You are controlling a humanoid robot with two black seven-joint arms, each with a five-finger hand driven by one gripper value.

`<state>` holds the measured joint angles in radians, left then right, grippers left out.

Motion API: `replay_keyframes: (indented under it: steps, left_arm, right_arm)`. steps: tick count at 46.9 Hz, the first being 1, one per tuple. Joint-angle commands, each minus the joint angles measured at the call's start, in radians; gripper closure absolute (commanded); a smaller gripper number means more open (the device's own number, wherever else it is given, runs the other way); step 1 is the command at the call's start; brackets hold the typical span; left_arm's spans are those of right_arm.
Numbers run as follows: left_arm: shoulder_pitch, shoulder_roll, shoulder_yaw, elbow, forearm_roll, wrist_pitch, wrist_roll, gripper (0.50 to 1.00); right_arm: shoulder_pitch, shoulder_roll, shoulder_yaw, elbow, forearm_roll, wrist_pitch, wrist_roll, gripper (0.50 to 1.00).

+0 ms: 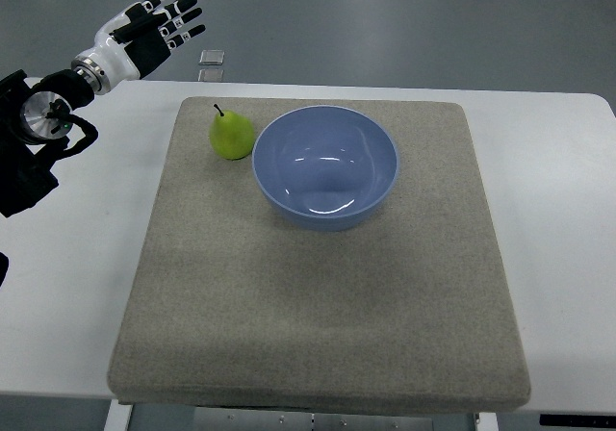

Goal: Place pear in bowl with left hand

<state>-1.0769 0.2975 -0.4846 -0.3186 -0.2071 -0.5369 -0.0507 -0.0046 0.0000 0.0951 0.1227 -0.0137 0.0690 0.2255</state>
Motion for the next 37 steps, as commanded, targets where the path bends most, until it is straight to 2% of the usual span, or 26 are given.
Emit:
replay_keyframes:
  steps: [1,29,37]
  left_arm:
    - [0.002,0.000,0.001,0.001,0.002,0.000,0.000,0.504]
    - [-0.005,0.002,0.020,0.010,0.021,-0.012,-0.001,0.504]
    - [-0.017,0.005,0.119,0.013,0.044,-0.014,-0.008,0.504]
  right_arm:
    - [0.000,0.000,0.000,0.000,0.000,0.000,0.000,0.574]
    - [0.000,0.000,0.000,0.000,0.000,0.000,0.000,0.574]
    - [0.000,0.000,0.000,0.000,0.000,0.000,0.000,0.574]
